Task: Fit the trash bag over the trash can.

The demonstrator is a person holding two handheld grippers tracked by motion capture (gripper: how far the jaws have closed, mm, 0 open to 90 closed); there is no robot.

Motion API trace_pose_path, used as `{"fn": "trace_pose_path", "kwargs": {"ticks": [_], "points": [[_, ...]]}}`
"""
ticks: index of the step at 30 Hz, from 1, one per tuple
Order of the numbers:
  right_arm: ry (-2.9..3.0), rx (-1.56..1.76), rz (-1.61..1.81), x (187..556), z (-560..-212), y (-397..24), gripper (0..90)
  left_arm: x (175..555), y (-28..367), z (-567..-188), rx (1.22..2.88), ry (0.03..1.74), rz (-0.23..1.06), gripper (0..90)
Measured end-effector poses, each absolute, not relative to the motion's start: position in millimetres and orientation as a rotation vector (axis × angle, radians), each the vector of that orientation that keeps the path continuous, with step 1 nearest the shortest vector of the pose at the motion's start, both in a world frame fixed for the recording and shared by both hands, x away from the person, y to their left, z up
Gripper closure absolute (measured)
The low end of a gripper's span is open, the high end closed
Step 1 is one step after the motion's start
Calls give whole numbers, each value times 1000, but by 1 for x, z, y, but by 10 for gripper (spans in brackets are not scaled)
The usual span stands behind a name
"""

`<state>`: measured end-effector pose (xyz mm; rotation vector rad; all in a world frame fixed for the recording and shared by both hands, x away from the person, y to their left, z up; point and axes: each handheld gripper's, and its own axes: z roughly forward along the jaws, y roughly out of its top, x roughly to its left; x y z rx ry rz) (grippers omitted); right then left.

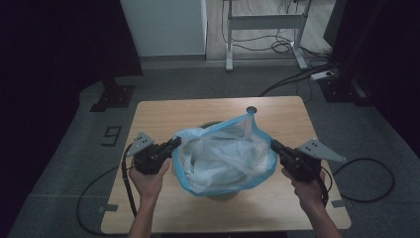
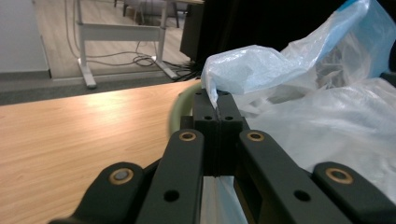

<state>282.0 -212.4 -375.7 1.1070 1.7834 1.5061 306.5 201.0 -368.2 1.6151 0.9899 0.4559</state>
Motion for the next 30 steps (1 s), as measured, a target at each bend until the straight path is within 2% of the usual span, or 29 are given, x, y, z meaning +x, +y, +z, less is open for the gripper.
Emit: {"fn": "trace_pose_path", "kwargs": {"ticks": [10, 15, 23, 30], "points": [[1798, 1189, 1416, 338, -403, -210, 886, 337, 204, -387, 1657, 1043, 425, 895], [1853, 1255, 1372, 360, -426, -202, 886, 355, 206, -408, 1707, 1113, 356, 894], [1960, 1275, 1338, 369, -456, -193, 886, 361, 207, -430, 1749, 1166, 294, 894], [2046, 1260, 1301, 372, -468, -186, 885, 369, 205, -444, 1789, 1209, 246, 894]]}}
